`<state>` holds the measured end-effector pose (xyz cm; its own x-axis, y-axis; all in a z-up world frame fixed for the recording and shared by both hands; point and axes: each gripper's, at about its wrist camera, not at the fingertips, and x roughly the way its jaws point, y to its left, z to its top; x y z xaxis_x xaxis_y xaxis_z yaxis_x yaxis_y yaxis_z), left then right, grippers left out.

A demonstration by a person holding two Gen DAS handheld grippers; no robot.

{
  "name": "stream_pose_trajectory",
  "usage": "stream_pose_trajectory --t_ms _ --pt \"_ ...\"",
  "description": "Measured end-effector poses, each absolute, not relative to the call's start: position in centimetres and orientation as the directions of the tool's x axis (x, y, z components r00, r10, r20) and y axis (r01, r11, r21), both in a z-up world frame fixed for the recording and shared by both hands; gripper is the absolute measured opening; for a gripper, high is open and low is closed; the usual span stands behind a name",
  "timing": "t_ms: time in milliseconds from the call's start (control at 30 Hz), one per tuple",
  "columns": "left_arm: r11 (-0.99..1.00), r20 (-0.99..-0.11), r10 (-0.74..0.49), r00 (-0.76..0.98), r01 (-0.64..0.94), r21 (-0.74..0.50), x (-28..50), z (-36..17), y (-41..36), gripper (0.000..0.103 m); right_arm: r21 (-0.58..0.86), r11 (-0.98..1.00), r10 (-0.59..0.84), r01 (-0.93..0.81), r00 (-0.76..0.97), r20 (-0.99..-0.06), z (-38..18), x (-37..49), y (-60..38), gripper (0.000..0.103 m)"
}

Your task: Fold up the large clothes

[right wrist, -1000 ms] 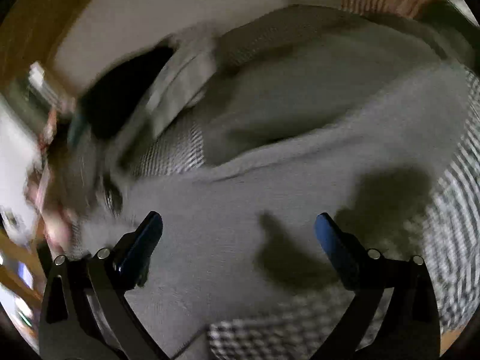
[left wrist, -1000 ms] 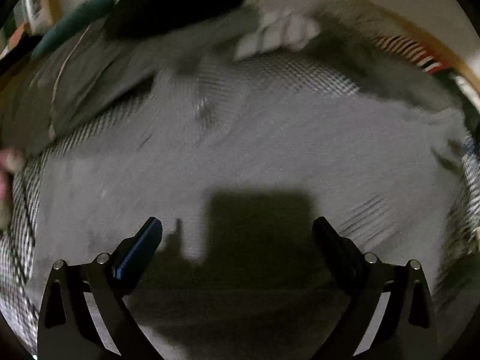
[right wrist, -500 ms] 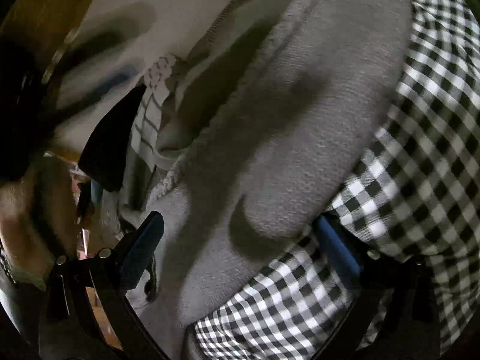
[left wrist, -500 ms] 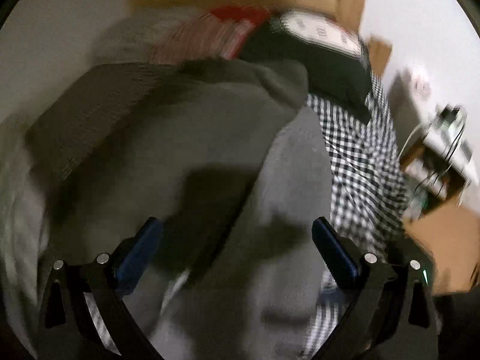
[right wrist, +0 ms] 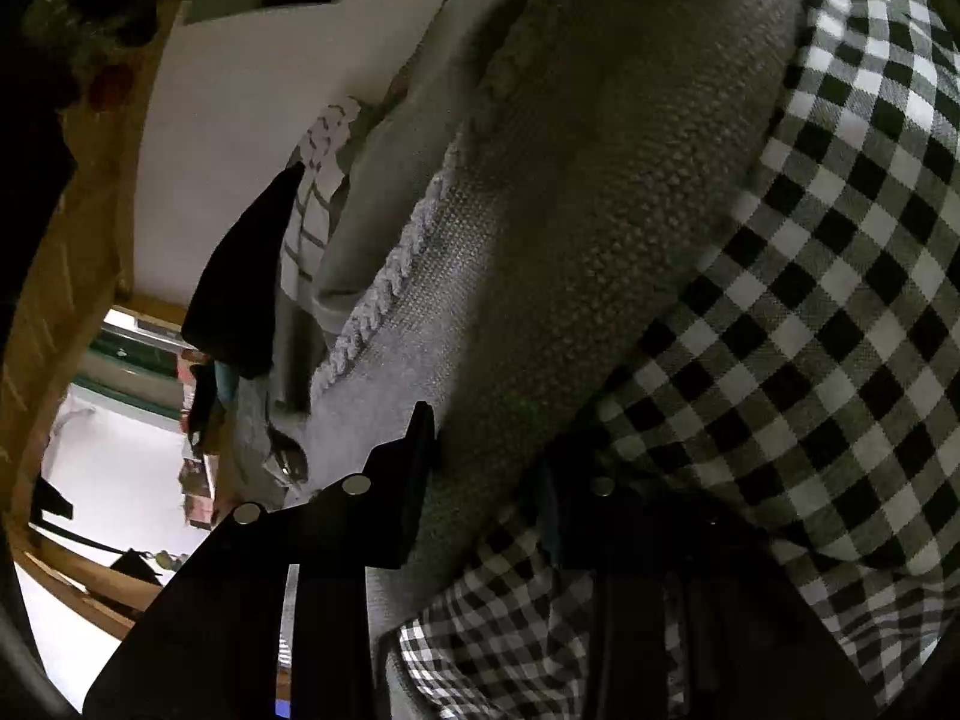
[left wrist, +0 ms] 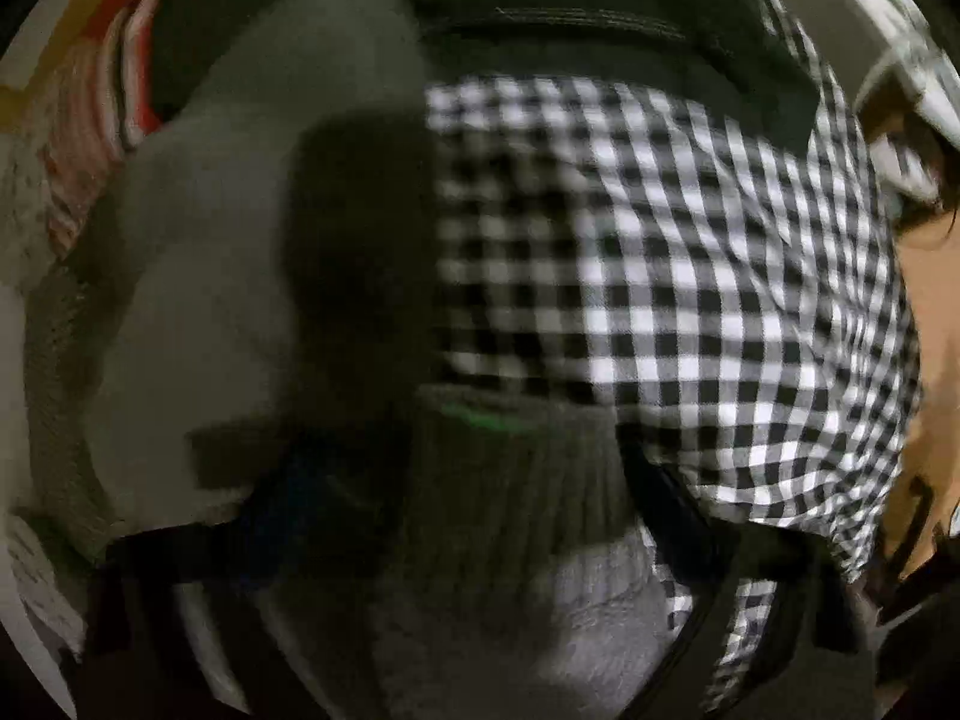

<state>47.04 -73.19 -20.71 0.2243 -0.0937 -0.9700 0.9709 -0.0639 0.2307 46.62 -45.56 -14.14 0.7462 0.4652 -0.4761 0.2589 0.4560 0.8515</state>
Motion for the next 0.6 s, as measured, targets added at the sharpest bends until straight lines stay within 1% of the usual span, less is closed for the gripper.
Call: stream_pose_trajectory --t_ms 33,67,100,133,267,333,367,400,433,533,600 --pt "-0.037 -0.964 -0.107 0.242 0.968 0.248 47.8 -19.7 -72.8 0.024 0.855 0.451 0.467 0.257 0.748 -0.472 -14.2 46.5 -45.7 0.031" --pt "0.01 -0.969 -0.14 0.201 0.979 0.202 48.8 -17.9 -72.0 0.017 0.854 0.452 0.466 0.256 0.749 -0.471 -14.2 46.4 -45.5 0.031" --pt "0.034 -0.976 -0.156 0.153 0.988 0.149 49.5 -16.9 -71.4 0.015 0.854 0.453 0.463 0.256 0.751 -0.471 -14.2 46.4 -45.5 0.032" --pt "0.051 -0.978 -0.176 0.111 0.993 0.104 49.9 -15.8 -70.6 0.014 0.854 0.453 0.459 0.257 0.754 -0.47 -14.0 46.5 -45.2 0.033" --pt "0.034 -0.958 -0.27 0.098 0.995 0.092 49.2 -11.7 -66.6 0.014 0.848 0.466 0.428 0.252 0.775 -0.465 -13.1 46.1 -44.9 0.032" --pt "0.038 -0.937 -0.334 0.105 0.994 0.098 49.7 -9.3 -64.9 0.013 0.842 0.487 0.4 0.233 0.797 -0.452 -12.3 46.1 -44.6 0.029" --pt "0.054 -0.918 -0.383 0.108 0.994 0.094 50.0 -7.2 -62.9 0.013 0.839 0.497 0.391 0.22 0.807 -0.443 -11.8 46.1 -44.5 0.02" --pt "0.065 -0.9 -0.424 0.106 0.994 0.086 50.2 -5.6 -62.1 0.013 0.832 0.518 0.382 0.201 0.816 -0.435 -11.2 46.1 -44.3 0.018" --pt "0.078 -0.883 -0.458 0.103 0.994 0.076 50.5 -4.1 -61.6 0.013 0.814 0.553 0.37 0.178 0.823 -0.431 -10.4 46.0 -43.9 0.014" --pt "0.137 -0.822 -0.552 0.141 0.988 0.077 51.0 0.3 -56.6 0.013 0.767 0.631 0.351 0.112 0.841 -0.411 -7.8 45.8 -42.3 0.012" --pt "0.192 -0.772 -0.611 0.174 0.979 0.069 51.9 3.2 -51.7 0.013 0.709 0.703 0.341 0.046 0.853 -0.394 -5.2 45.7 -40.3 0.012"
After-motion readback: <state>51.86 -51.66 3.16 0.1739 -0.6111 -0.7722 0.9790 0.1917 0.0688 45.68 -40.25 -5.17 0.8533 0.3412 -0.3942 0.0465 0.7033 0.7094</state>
